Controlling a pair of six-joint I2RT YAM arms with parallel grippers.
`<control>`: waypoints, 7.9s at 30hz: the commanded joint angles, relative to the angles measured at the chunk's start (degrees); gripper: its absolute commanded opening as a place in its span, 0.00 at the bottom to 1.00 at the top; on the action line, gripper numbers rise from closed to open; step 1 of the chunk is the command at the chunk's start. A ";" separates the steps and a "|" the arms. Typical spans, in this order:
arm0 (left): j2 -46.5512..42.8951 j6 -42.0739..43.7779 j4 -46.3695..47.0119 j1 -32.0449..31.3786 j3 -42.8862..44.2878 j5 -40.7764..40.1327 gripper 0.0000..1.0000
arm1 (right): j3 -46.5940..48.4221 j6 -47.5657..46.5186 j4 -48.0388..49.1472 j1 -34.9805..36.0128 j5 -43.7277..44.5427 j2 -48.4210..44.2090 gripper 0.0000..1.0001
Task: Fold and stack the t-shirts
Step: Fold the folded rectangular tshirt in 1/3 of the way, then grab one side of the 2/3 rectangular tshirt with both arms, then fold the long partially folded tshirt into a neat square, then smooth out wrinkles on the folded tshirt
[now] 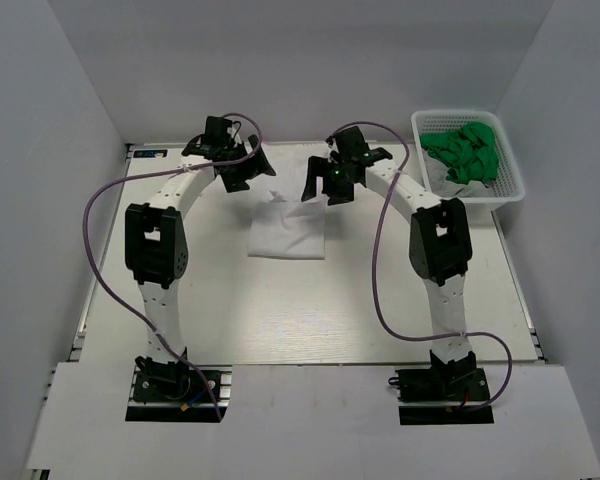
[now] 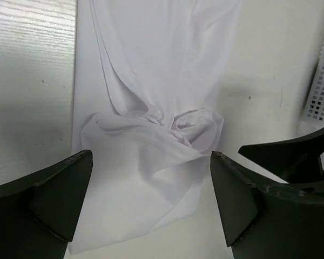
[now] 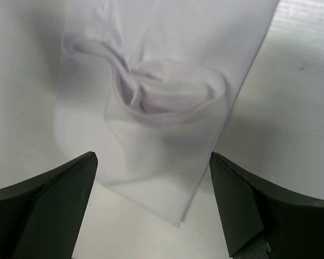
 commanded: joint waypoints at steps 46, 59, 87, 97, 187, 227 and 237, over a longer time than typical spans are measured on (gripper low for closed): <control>-27.70 6.11 -0.07 -1.20 -35.01 -4.33 1.00 | -29.78 2.11 18.49 3.25 -6.17 -20.43 0.90; -14.51 8.40 4.06 -1.73 -32.63 0.60 0.80 | -42.13 5.10 22.52 2.55 -7.29 -20.63 0.90; -9.93 6.03 8.72 -1.73 -35.26 0.16 0.00 | -41.87 8.70 27.62 -1.41 -7.47 -11.74 0.21; -23.28 1.21 7.41 -1.73 -42.46 1.82 0.00 | -46.17 1.95 18.76 -0.18 -15.36 -19.57 0.00; -13.35 -3.81 13.69 -5.59 -15.21 5.31 1.00 | -24.62 -3.52 4.93 -11.70 -27.23 -17.37 0.90; -20.65 0.49 9.51 -4.54 -16.70 -3.09 1.00 | -15.66 -5.62 5.21 -5.81 -24.96 -18.15 0.90; -33.14 -8.21 27.43 -5.77 -50.28 12.73 1.00 | -37.02 0.27 24.43 4.12 -37.78 -24.41 0.90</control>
